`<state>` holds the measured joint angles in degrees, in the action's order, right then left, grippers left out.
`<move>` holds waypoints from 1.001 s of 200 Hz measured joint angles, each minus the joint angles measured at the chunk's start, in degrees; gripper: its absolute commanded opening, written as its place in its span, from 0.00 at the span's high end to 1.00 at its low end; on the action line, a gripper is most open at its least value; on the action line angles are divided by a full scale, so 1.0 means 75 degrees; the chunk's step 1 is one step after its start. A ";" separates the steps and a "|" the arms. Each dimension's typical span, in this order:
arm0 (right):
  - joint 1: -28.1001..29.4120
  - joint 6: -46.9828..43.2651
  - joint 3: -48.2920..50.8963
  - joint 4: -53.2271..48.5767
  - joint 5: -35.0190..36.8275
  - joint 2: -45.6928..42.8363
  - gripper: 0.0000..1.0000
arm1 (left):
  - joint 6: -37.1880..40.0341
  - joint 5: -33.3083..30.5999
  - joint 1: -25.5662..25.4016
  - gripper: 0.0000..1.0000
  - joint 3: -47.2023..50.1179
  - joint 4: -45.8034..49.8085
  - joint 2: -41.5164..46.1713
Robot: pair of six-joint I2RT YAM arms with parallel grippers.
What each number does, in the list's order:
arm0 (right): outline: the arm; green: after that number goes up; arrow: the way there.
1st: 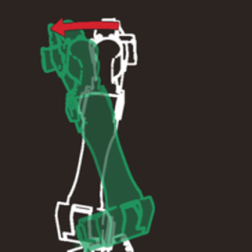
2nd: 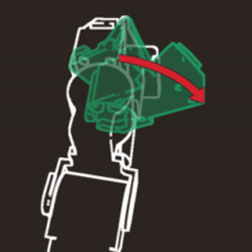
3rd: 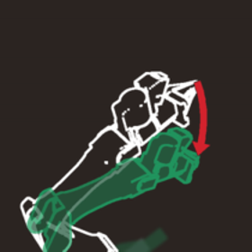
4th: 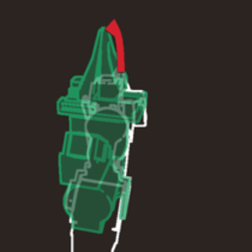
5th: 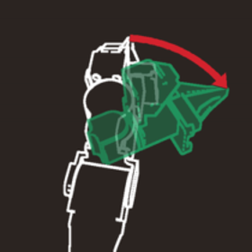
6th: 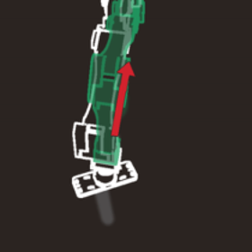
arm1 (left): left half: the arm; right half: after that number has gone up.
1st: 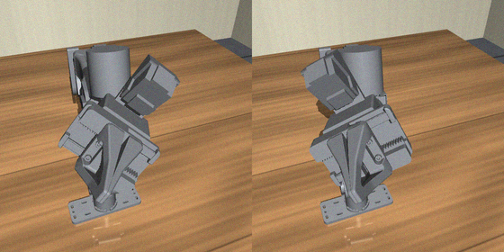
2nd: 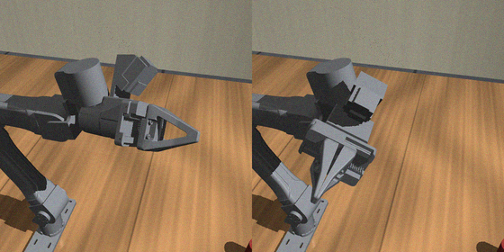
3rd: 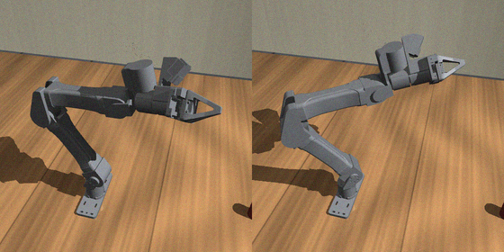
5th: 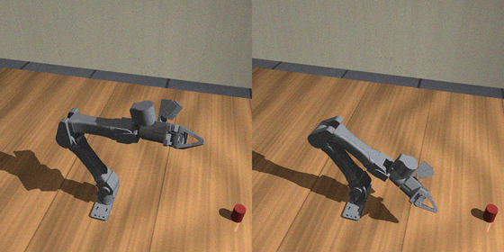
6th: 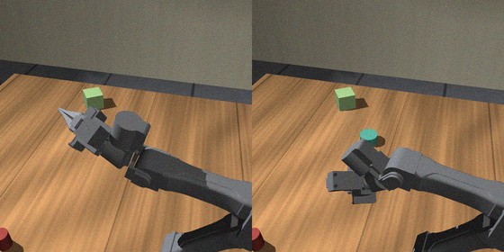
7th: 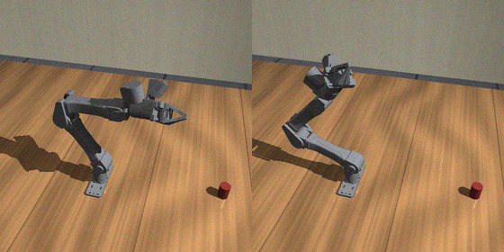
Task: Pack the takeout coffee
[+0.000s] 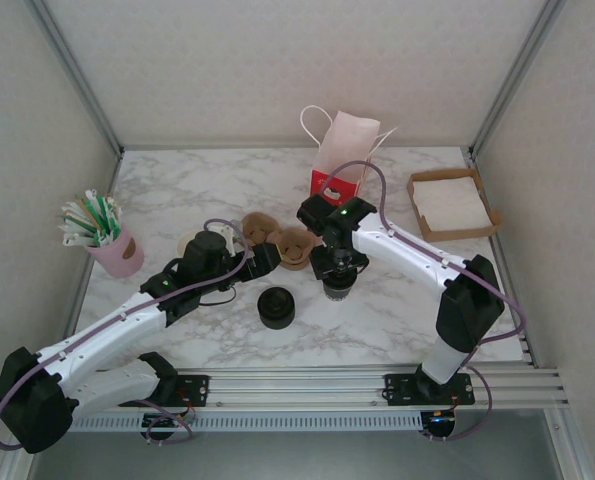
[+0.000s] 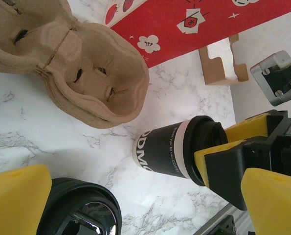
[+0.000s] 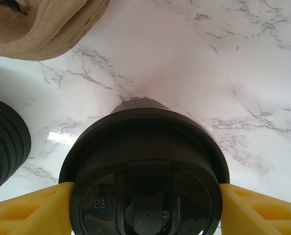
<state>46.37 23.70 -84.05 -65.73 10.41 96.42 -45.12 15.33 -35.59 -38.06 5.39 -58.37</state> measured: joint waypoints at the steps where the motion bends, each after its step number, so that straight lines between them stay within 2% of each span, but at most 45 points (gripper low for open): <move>1: 0.0000 0.0000 0.0000 0.0000 -0.0006 -0.0009 0.29 | 0.0000 0.0000 0.0000 0.01 0.0000 -0.0003 0.0000; 71: -0.0181 -0.0026 -0.0067 -0.0038 -0.0017 -0.0259 0.29 | 0.0000 0.0087 0.0000 0.09 0.0000 -0.0067 -0.0169; 200: -0.0350 -0.0079 0.0012 0.0055 -0.0405 -0.0093 0.29 | 0.0000 0.0210 0.0000 0.09 0.0000 -0.0187 -0.0522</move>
<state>43.75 23.11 -83.96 -65.32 7.38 95.72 -45.12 16.91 -35.59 -38.06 3.99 -62.28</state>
